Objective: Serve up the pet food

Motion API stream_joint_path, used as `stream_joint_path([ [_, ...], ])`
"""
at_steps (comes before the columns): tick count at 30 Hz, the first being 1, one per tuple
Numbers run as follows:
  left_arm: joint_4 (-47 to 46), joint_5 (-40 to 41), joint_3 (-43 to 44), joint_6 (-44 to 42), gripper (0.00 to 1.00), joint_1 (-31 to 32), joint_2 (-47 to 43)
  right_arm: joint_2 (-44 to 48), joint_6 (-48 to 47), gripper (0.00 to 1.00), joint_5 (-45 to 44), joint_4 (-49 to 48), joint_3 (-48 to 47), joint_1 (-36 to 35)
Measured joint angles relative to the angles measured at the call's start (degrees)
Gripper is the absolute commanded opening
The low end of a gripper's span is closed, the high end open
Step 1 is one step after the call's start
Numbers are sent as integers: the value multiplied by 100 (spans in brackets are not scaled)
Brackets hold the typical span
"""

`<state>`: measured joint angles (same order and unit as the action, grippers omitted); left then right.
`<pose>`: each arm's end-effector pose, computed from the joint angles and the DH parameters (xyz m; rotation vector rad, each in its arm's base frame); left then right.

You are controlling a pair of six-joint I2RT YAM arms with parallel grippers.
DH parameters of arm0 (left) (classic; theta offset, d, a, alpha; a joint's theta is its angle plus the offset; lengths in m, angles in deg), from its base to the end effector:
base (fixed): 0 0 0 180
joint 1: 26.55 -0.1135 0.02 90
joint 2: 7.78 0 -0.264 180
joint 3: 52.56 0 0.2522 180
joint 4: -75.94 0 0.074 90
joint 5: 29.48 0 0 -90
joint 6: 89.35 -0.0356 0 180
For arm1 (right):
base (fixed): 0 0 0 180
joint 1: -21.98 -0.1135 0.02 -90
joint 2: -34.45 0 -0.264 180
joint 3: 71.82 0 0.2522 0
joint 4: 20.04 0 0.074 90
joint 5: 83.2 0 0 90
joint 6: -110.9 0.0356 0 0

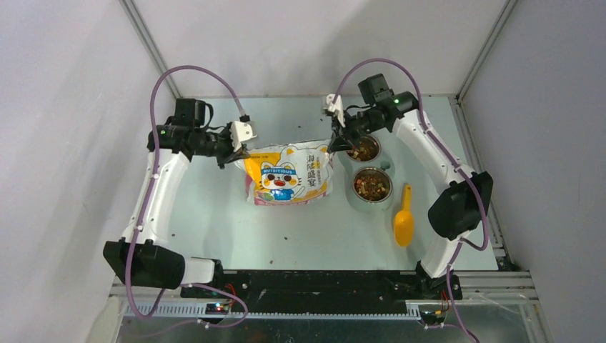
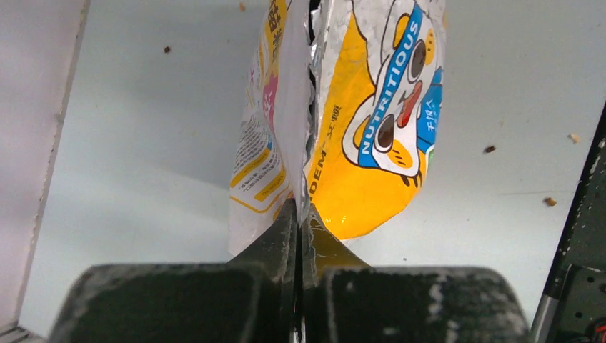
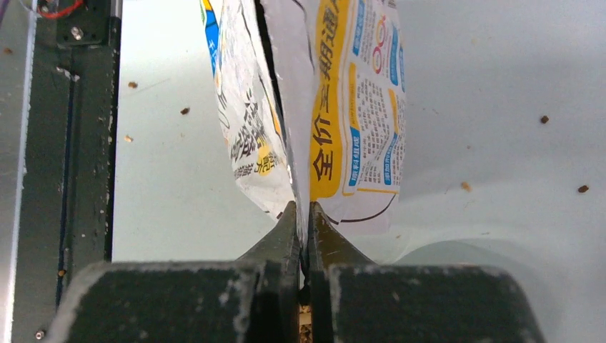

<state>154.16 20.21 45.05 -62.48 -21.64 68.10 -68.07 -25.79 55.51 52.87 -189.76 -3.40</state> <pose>0.2428 -0.0440 0.3786 1.4826 1.7467 -0.3967 0.3253 0.1839 0.3561 -1.5947 1.6773 0.8970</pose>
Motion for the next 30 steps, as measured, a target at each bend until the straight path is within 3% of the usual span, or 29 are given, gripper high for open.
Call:
stream_joint_path([
  [6,-59,-326,-59,79,0,-72,33,0,201,0,240,-61,-26,205],
  [8,-52,-332,-57,81,0,-61,33,0,234,5,219,-66,-33,177],
  [11,-46,-289,-57,79,0,-11,33,0,216,22,109,-70,-74,85],
  [16,9,-190,-22,70,0,31,37,0,92,34,-15,-195,-282,-116],
  [17,24,-181,-11,66,0,33,42,0,70,33,-28,-249,-321,-157],
  [19,44,-177,-4,61,0,33,48,0,24,23,-52,-319,-345,-205],
  [22,42,-155,-4,61,0,33,52,0,-76,1,-66,-306,-354,-264],
  [30,2,-245,-2,258,0,-216,70,-352,-457,0,52,450,-1016,-151],
])
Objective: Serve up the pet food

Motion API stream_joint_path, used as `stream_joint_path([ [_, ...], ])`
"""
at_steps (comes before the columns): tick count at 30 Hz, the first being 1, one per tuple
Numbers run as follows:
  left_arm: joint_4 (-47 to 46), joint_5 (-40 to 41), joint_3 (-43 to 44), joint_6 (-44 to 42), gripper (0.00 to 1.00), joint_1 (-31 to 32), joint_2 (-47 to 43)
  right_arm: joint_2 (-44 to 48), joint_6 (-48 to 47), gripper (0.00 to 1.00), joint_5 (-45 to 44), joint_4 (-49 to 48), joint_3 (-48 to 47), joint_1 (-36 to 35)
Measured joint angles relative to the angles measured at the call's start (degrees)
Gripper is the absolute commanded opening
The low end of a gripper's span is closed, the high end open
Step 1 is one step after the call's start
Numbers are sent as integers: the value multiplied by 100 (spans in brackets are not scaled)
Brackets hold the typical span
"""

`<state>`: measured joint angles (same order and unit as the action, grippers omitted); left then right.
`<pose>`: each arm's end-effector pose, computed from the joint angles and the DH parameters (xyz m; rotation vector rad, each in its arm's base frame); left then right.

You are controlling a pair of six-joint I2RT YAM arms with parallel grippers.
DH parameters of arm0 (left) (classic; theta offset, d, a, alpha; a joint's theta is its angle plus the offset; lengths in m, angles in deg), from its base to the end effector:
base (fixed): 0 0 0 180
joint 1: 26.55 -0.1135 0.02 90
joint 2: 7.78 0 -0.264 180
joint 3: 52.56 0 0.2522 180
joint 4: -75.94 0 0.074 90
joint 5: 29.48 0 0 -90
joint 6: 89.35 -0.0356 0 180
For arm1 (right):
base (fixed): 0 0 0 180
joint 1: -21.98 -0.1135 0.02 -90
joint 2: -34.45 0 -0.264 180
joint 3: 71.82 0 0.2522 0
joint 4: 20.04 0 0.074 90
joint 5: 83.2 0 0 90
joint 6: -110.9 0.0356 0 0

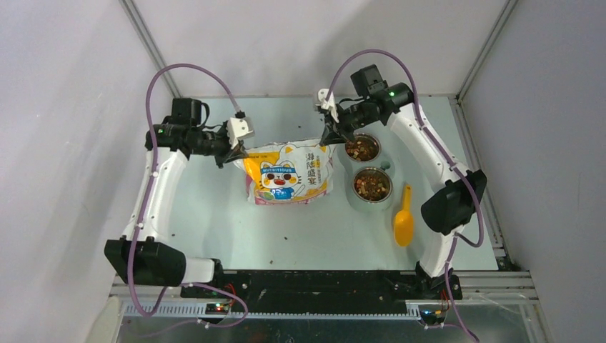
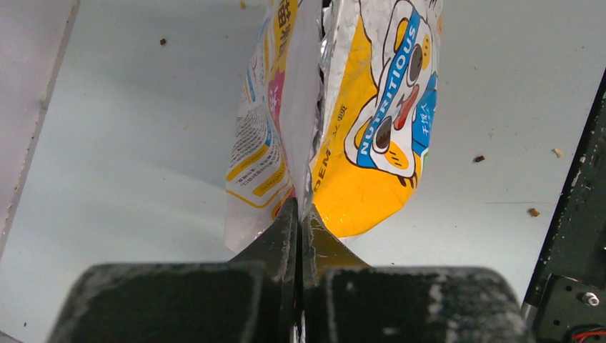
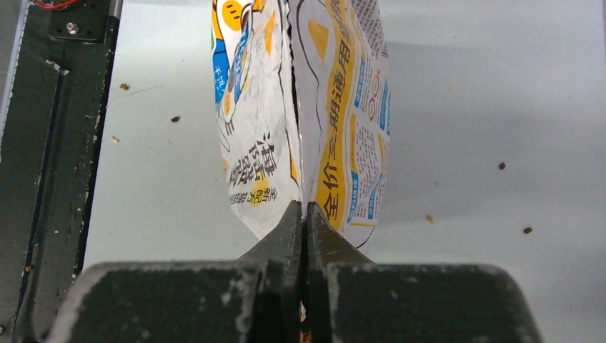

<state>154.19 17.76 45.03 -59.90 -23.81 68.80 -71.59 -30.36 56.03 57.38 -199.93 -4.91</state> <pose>0.2469 -0.0360 0.3765 1.4078 1.7884 -0.4537 0.3285 0.1968 0.3820 -1.6676 1.5438 0.8593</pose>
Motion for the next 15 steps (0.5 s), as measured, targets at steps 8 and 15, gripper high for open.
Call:
stream_joint_path([
  [8,-90,-164,-63,-17,11,-63,-35,-50,-22,23,79,52,-52,26],
  [15,-295,157,-61,-140,38,195,-92,184,-68,36,-361,-345,313,-87],
])
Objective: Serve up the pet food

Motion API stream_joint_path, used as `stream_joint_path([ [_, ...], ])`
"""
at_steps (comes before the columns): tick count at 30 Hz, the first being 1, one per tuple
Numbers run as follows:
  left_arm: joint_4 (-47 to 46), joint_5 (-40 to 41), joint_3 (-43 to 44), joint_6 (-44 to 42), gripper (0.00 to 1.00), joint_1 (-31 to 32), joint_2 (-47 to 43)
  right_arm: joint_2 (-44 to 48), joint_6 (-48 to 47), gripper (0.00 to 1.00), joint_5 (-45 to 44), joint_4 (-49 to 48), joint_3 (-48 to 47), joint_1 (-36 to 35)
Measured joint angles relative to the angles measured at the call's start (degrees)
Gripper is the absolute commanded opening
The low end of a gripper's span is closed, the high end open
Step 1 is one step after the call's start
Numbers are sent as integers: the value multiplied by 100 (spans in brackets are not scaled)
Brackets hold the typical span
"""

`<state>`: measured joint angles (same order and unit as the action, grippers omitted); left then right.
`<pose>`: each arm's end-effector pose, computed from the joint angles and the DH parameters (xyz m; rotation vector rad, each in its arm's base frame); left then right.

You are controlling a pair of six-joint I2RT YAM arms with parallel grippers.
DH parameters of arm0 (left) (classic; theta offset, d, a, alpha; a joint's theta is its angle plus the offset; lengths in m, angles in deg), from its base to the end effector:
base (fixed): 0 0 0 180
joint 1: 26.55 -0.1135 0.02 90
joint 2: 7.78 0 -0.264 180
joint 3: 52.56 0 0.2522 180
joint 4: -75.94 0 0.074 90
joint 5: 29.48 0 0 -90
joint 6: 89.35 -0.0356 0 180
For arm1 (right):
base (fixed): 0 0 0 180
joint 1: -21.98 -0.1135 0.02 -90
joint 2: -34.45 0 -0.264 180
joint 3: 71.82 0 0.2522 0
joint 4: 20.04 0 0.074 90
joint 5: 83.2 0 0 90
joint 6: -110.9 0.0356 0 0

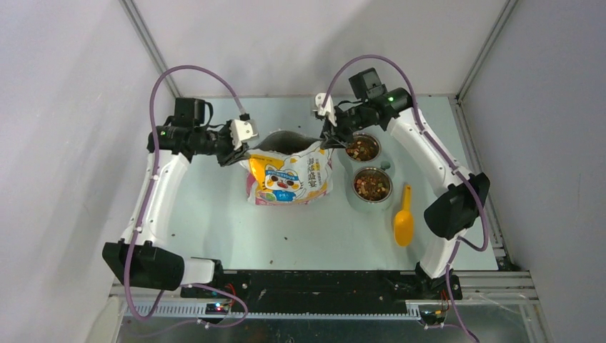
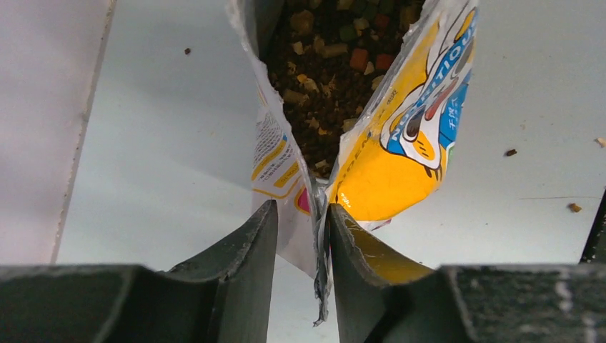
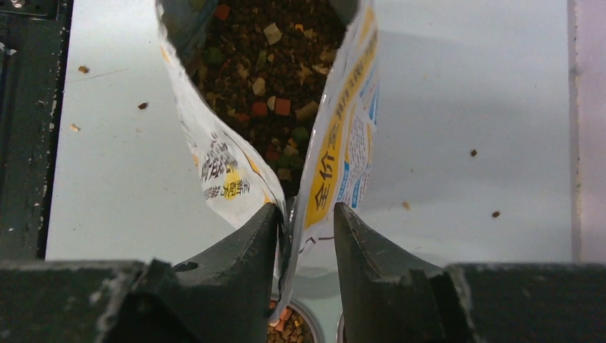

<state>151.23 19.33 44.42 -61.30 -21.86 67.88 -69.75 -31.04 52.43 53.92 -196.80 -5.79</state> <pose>0.2461 -0.0437 0.3795 1.4573 1.7191 -0.3893 0.3242 0.1995 0.3797 -1.6858 1.5272 0.7697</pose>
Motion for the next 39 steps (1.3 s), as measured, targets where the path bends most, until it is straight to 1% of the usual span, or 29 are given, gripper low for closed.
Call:
stream_joint_path([
  [1,-35,39,0,-4,36,42,-2,11,15,35,-74,-105,55,-83],
  [2,-55,63,0,-7,34,72,-2,11,24,31,-98,-146,63,-118],
  [3,-74,94,0,-11,25,109,0,9,31,27,-136,-179,63,-155],
  [4,-76,120,0,-20,19,140,2,7,28,18,-168,-195,61,-177],
  [5,-68,164,7,-33,6,162,4,7,33,14,-199,-184,52,-201],
  [6,-37,201,15,-85,3,179,11,7,20,6,-219,-175,35,-216],
  [7,4,227,28,-116,1,190,20,-13,17,2,-245,-142,0,-227],
  [8,81,258,57,-164,0,190,37,-35,7,0,-262,-111,-37,-225],
  [12,304,238,195,-232,0,20,131,-70,4,0,-232,-17,-98,-111],
  [16,442,44,345,-205,0,-247,273,-109,52,0,-59,39,-173,70],
  [23,446,-103,354,-122,0,-264,299,-179,103,0,50,166,-262,118],
  [24,448,-101,354,-118,2,-251,299,-179,101,0,50,179,-262,118],
  [25,450,-101,354,-120,5,-243,299,-179,101,0,50,186,-262,118],
  [27,459,-98,354,-140,28,-234,299,-179,101,0,48,192,-262,116],
  [28,452,-96,354,-168,32,-229,299,-179,101,0,44,201,-262,116],
  [29,431,-79,356,-175,40,-225,299,-179,101,0,42,221,-262,116],
  [31,334,-37,358,-155,46,-203,284,-179,103,0,20,238,-269,116],
  [33,221,26,356,-151,48,-118,258,-179,103,0,2,245,-273,116],
  [36,-55,87,313,-101,49,157,197,-179,103,0,-13,245,-275,114],
  [39,-271,103,284,7,46,415,195,-179,103,0,-48,249,-293,96],
])
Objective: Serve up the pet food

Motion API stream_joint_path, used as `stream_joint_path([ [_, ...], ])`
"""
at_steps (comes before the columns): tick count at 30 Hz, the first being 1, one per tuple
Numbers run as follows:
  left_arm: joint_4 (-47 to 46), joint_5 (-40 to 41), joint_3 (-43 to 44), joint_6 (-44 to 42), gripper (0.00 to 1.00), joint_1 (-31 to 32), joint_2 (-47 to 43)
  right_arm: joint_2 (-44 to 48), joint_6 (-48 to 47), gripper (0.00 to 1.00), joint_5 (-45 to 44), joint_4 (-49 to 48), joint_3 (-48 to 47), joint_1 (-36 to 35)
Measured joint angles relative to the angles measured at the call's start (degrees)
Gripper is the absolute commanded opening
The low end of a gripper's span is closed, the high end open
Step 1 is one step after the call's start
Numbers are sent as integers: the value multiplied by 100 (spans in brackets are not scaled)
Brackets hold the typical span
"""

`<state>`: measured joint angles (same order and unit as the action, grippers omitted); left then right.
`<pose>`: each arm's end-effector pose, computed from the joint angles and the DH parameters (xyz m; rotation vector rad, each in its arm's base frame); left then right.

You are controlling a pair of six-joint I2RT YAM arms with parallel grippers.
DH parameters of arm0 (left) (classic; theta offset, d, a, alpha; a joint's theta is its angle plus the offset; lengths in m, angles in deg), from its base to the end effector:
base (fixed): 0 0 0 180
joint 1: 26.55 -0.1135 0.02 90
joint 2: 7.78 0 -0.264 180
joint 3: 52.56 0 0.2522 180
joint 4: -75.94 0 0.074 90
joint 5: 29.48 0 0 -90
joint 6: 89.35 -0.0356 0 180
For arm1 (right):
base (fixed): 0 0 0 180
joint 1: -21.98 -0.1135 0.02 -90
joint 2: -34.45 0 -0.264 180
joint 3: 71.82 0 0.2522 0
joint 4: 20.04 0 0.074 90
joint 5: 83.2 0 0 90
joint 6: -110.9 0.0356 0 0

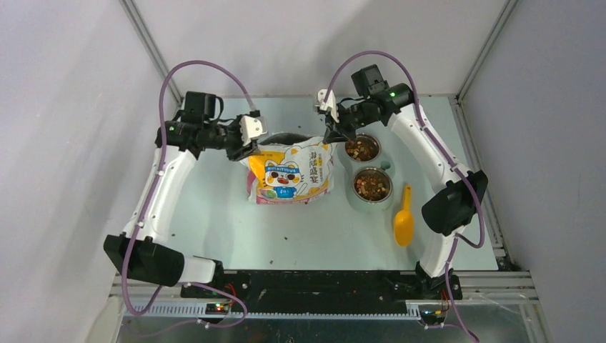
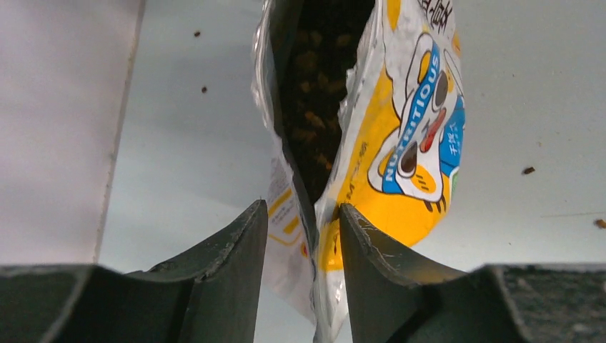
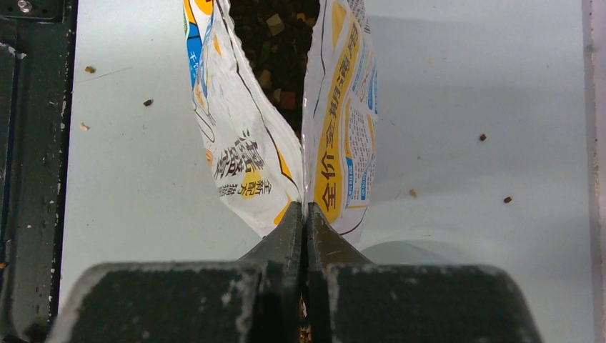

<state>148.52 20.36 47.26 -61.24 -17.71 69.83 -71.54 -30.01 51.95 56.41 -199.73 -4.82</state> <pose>0.2548 -0.0629 0.3887 1.5134 1.6304 -0.3665 0.3316 0.1958 0.3807 -1.6639 1.5829 0.7735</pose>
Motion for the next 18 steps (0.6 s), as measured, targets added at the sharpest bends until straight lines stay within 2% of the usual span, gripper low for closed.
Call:
stream_joint_path([
  [2,-129,9,-4,83,39,118,13,0,-2,0,-17,2,-2,-11],
  [3,-181,26,-4,146,29,157,20,0,-7,0,-26,0,-2,-13],
  [4,-201,55,-4,179,23,177,31,0,-9,0,-39,-2,-2,-13],
  [5,-205,72,-4,221,11,192,46,0,-11,0,-46,-7,-2,-11],
  [7,-160,92,-4,238,2,203,90,0,-15,0,-81,-31,-2,-11],
  [18,201,-295,55,188,0,-160,190,22,13,0,28,-127,79,28],
])
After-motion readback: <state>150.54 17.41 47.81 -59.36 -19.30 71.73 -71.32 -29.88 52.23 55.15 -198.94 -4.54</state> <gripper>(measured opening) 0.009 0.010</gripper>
